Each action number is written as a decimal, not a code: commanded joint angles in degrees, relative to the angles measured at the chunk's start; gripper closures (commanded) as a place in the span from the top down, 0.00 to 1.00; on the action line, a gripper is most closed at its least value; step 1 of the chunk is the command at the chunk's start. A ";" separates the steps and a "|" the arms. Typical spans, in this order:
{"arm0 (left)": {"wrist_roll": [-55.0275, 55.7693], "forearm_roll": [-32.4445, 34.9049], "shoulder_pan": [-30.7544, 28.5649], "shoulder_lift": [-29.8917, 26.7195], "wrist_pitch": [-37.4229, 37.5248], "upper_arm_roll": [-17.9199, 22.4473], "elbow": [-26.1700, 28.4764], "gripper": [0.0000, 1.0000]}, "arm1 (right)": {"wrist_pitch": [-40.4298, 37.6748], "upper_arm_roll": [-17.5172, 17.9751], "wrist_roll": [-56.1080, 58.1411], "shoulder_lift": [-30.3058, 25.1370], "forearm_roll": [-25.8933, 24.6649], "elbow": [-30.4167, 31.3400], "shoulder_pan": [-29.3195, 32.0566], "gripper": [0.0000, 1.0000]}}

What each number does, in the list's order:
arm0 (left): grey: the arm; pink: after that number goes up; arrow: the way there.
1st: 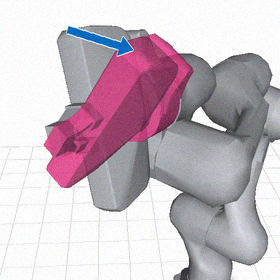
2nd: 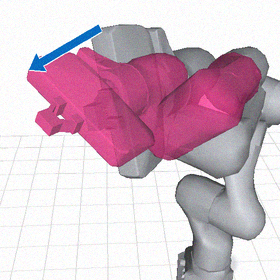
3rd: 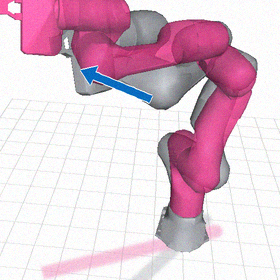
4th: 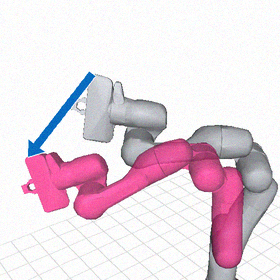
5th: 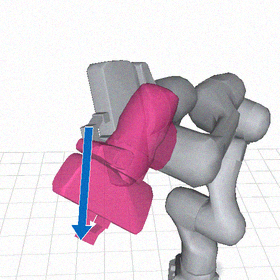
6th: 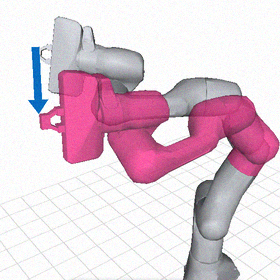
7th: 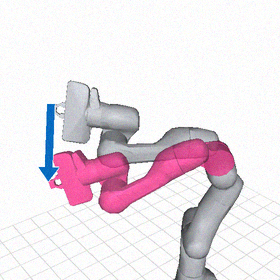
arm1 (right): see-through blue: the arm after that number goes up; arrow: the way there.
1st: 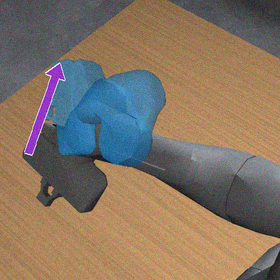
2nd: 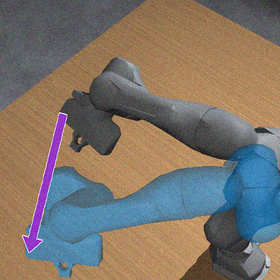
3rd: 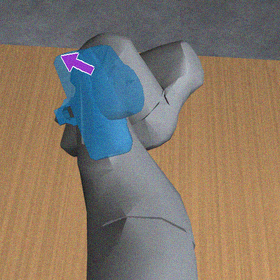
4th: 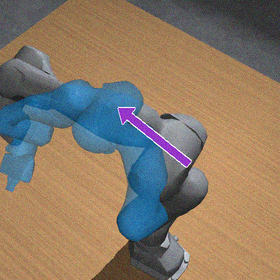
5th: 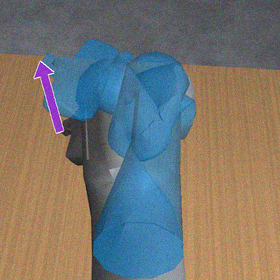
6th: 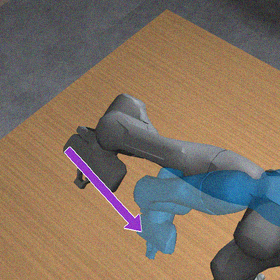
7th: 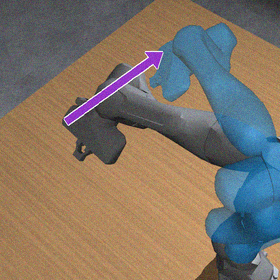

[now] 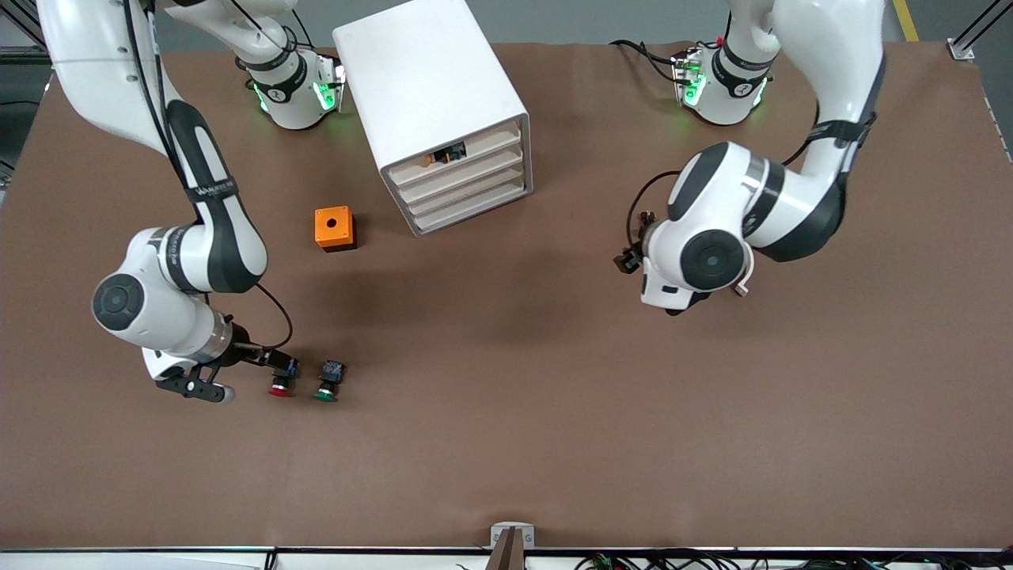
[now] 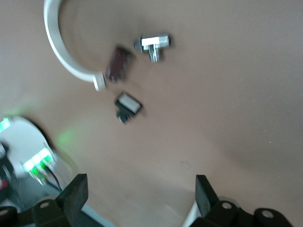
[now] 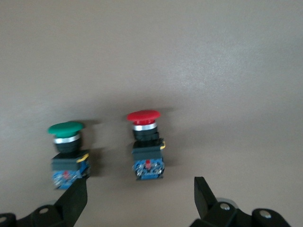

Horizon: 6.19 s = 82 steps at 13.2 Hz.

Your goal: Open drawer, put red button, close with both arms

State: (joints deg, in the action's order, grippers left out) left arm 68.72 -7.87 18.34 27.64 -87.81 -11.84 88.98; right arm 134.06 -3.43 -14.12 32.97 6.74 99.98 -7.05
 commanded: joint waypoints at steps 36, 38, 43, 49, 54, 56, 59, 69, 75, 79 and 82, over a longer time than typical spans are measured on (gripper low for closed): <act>68.67 -44.69 9.62 21.75 -5.35 1.65 -12.59 0.01 | -45.12 0.96 -45.18 -16.54 1.44 -15.34 -14.29 0.01; 65.51 -44.87 8.38 21.66 -6.05 3.92 -13.30 0.01 | -44.68 0.96 -49.66 -16.54 1.44 -15.43 -16.66 0.01; 62.07 -45.13 8.38 21.66 -9.31 5.25 -13.74 0.50 | -40.64 0.79 -62.49 -16.45 6.10 -14.55 -20.88 0.01; 61.01 -41.03 5.48 20.09 -9.31 8.48 -16.98 0.99 | -26.86 0.79 -78.67 -15.84 8.82 -7.62 -29.76 0.01; 50.93 -34.41 5.22 17.01 -10.79 19.38 -19.02 0.99 | -15.78 0.70 -86.33 -15.13 8.73 -1.65 -36.62 0.02; 41.64 -33.19 4.95 14.83 -10.45 22.72 -18.93 0.99 | -10.69 0.70 -88.52 -15.04 8.38 1.87 -38.99 0.03; 27.38 -25.81 5.83 13.05 -10.36 22.21 -18.93 1.00 | -4.43 0.61 -89.50 -14.70 8.21 6.01 -40.76 0.07; -4.25 -12.88 14.52 8.92 -10.80 21.25 -18.32 1.00 | -9.95 -1.14 -88.72 -14.52 4.52 0.67 -38.48 1.00; -19.06 -9.89 24.18 10.23 -25.10 21.07 -12.08 1.00 | -26.63 -2.73 -64.85 -14.96 -0.23 -10.75 -28.91 1.00; -18.01 -10.15 29.11 12.78 -26.44 20.28 -10.67 1.00 | -30.08 -2.73 -49.29 -16.97 0.03 -11.83 -20.30 1.00; -15.82 -10.76 31.49 13.23 -25.04 20.02 -10.67 1.00 | -30.79 -2.73 -39.17 -18.73 0.03 -11.83 -14.94 1.00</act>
State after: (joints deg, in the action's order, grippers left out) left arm 51.18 -19.08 48.95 41.29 -113.41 8.28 78.02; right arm 104.45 -7.24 -58.38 16.19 6.94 88.02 -24.98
